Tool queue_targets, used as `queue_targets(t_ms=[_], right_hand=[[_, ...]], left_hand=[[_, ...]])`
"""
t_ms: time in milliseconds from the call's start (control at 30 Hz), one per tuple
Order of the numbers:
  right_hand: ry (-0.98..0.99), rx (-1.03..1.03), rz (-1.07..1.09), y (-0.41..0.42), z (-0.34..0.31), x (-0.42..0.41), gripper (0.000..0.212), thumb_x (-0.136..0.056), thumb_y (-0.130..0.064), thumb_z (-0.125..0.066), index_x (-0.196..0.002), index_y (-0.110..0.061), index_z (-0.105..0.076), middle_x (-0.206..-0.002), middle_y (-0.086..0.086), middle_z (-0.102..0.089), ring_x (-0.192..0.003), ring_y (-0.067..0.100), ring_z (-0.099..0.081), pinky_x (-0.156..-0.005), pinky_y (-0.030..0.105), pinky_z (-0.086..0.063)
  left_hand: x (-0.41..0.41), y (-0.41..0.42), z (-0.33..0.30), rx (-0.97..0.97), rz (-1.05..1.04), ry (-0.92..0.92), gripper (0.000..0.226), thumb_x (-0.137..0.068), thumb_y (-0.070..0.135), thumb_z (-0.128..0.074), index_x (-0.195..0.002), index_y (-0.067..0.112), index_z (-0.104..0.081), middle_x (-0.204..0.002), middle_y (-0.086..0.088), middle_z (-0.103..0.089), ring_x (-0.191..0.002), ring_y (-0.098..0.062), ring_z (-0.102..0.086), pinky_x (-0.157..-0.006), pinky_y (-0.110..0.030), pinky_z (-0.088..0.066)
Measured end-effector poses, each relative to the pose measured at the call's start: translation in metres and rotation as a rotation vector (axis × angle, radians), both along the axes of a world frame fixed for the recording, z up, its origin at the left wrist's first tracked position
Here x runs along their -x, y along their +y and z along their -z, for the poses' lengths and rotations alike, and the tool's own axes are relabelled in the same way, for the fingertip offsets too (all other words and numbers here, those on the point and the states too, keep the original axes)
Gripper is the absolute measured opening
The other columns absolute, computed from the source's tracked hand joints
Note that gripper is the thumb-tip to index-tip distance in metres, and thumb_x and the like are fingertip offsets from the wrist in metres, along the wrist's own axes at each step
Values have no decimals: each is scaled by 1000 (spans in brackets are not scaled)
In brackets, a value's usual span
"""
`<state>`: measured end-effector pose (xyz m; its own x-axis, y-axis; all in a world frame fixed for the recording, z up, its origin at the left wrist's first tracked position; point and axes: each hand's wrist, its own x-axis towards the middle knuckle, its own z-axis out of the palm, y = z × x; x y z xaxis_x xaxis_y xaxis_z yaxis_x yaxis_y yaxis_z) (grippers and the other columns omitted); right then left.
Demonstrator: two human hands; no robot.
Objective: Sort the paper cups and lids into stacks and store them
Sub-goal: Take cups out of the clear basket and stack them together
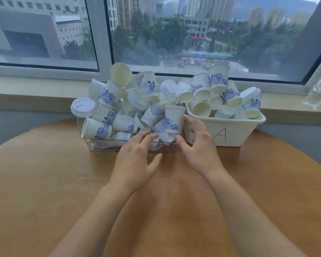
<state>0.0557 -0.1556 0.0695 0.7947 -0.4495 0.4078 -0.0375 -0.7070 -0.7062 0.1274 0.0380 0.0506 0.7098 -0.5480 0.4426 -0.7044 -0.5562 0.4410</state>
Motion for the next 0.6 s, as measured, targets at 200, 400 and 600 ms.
queue_targets(t_ms=[200, 400, 600], right_hand=[[-99, -17, 25, -23, -4, -43, 54, -98, -31, -70, -148, -38, -51, -147, -14, -49, -134, 8, -52, -111, 46, -50], [-194, 16, 49, -34, -2, -58, 24, -103, -26, -64, -126, -29, -66, -129, -13, -59, -119, 7, -61, -97, 44, -57], [-232, 24, 24, -34, -8, -54, 7, -102, -26, -65, -109, -27, -66, -114, -16, -61, -110, 10, -63, -86, 47, -58]], left_hand=[[-36, -40, -9, 110, 40, 30, 59, -95, 37, -69, -150, 25, -52, -149, 8, -54, -138, -13, -50, -112, -39, -46], [-51, -61, -1, 202, 32, 48, 65, -93, 42, -69, -152, 23, -48, -141, 7, -61, -132, -15, -56, -108, -45, -50], [-51, -69, -1, 252, -39, 77, 80, -89, 53, -75, -156, 24, -42, -134, 8, -64, -122, -14, -60, -97, -40, -55]])
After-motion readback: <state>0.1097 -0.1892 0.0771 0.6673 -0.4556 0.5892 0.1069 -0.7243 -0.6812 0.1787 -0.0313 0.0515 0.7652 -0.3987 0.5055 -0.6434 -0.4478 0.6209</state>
